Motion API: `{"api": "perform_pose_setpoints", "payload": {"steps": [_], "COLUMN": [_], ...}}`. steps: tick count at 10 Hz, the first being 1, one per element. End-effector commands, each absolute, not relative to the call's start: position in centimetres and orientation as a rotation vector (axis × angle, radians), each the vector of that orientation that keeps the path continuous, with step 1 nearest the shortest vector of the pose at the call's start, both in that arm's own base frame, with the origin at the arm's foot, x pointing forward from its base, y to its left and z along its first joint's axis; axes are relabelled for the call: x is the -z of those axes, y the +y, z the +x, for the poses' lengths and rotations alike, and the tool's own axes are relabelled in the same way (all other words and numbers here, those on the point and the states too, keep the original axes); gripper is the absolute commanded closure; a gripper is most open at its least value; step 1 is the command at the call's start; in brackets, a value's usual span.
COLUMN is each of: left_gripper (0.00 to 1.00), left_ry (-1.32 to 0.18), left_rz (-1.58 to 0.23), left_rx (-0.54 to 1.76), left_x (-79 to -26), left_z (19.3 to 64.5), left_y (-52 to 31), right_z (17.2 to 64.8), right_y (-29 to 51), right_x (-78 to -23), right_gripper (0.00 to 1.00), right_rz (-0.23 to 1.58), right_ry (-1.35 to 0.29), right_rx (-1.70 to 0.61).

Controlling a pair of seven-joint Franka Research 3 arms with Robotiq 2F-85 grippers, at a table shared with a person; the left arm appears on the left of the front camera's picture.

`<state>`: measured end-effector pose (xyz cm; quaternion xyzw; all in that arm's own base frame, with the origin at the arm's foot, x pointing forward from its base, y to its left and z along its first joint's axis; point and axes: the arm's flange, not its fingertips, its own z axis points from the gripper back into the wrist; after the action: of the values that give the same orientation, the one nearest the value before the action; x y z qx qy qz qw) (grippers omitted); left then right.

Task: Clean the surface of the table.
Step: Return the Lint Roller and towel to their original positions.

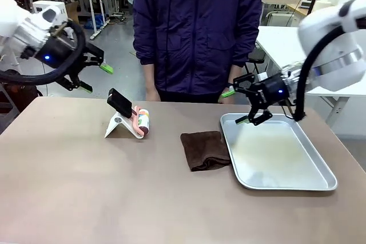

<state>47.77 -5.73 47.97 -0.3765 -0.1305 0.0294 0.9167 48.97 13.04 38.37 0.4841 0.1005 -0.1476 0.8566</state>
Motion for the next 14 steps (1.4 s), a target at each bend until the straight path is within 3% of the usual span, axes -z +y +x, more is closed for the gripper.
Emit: {"api": "perform_pose_setpoints", "payload": {"steps": [1, 4, 6, 10, 11, 12, 14], "left_gripper": [0.00, 0.00, 0.00, 0.00, 0.00, 0.00, 0.00], "left_ry": [-0.298, -0.326, -0.338, -0.519, -0.464, -0.492, -0.492], "left_rz": [-0.927, -1.148, -1.293, -1.537, -1.502, -1.450, -1.450], "left_rx": [-0.009, 0.026, 0.032, 0.120, 0.114, 0.056, 0.056], "left_x": [-46.9, -44.6, -40.8, -32.5, -32.1, -34.0, -34.0], "left_z": [44.9, 40.7, 38.2, 39.1, 39.9, 36.5, 36.5], "left_y": [-3.6, 0.5, 3.9, 8.2, 7.8, 8.0, 8.0], "right_z": [46.7, 42.9, 38.9, 37.1, 37.7, 37.3, 37.3], "right_y": [9.6, 5.3, 1.4, -2.2, -1.3, -3.2, -3.2], "right_x": [-37.3, -36.5, -36.8, -37.1, -36.5, -36.9, -36.9], "right_gripper": [0.00, 0.00, 0.00, 0.00, 0.00, 0.00, 0.00], "right_rz": [1.197, 1.389, 1.459, 1.407, 1.327, 1.455, 1.455], "right_ry": [0.263, 0.329, 0.239, 0.082, 0.035, 0.133, 0.133], "right_rx": [0.245, 0.214, 0.204, 0.328, 0.380, 0.313, 0.313]}}
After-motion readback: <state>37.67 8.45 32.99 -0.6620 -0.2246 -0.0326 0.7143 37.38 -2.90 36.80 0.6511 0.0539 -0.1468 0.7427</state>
